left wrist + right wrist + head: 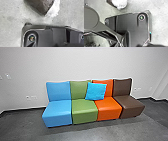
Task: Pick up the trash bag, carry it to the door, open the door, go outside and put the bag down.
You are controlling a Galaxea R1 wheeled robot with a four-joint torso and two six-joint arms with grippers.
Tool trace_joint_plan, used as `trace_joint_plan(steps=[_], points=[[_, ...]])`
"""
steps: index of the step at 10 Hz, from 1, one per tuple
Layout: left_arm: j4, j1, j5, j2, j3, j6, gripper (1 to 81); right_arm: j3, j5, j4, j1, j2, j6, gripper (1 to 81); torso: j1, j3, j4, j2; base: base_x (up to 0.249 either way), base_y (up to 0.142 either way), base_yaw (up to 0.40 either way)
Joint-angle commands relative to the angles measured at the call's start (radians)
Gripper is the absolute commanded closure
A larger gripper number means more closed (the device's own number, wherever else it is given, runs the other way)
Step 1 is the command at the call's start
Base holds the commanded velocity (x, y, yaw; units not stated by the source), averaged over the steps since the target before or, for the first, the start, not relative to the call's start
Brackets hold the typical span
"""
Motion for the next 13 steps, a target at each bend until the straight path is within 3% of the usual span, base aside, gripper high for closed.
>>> trace_joint_plan(steps=[1, 2, 3, 4, 5, 8, 10, 11, 13], points=[[-0.047, -0.129, 0.099, -0.041, 0.013, -0.004, 1.0, 0.075, -0.067, 0.039, 0.091, -0.094, 0.001, 1.0, 0.060, -0.087, 0.000, -0.093, 0.000, 0.000, 0.000], [-0.056, -0.160, 0.112, -0.040, 0.013, -0.004, 1.0, 0.089, -0.086, 0.039, 0.108, -0.100, 0.001, 1.0, 0.086, -0.126, 0.000, -0.134, 0.000, 0.000, 0.000], [-0.065, -0.191, 0.133, -0.038, 0.013, -0.004, 1.0, 0.089, -0.103, 0.039, 0.119, -0.100, 0.001, 1.0, 0.106, -0.062, 0.000, -0.165, 0.000, 0.000, 0.000], [-0.085, -0.218, 0.149, -0.034, 0.013, -0.004, 1.0, 0.090, -0.116, 0.041, 0.125, -0.100, 0.001, 1.0, 0.188, -0.087, 0.000, -0.292, 0.000, 0.000, 0.000], [-0.096, -0.239, 0.149, -0.032, 0.013, -0.004, 1.0, 0.090, -0.116, 0.041, 0.130, -0.100, 0.001, 1.0, 0.142, -0.100, 0.000, -0.218, 0.000, 0.000, 0.000], [-0.160, -0.297, 0.172, -0.007, 0.011, -0.006, 1.0, 0.090, -0.121, 0.059, 0.154, -0.109, 0.001, 1.0, 0.203, -0.113, 0.000, -0.316, 0.000, 0.000, 0.000], [-0.189, -0.320, 0.172, 0.005, 0.008, -0.006, 1.0, 0.089, -0.121, 0.061, 0.177, -0.117, 0.001, 1.0, 0.250, -0.187, 0.000, -0.391, 0.000, 0.000, 0.000], [-0.194, -0.320, 0.174, 0.008, 0.008, -0.006, 1.0, 0.087, -0.121, 0.065, 0.197, -0.126, 0.001, 1.0, 0.266, -0.201, 0.000, -0.417, 0.000, 0.000, 0.000], [-0.196, -0.320, 0.186, 0.012, 0.008, -0.009, 1.0, 0.092, -0.139, 0.099, 0.277, -0.135, 0.001, 1.0, 0.304, -0.162, 0.000, -0.478, 0.000, 0.000, 0.000]])
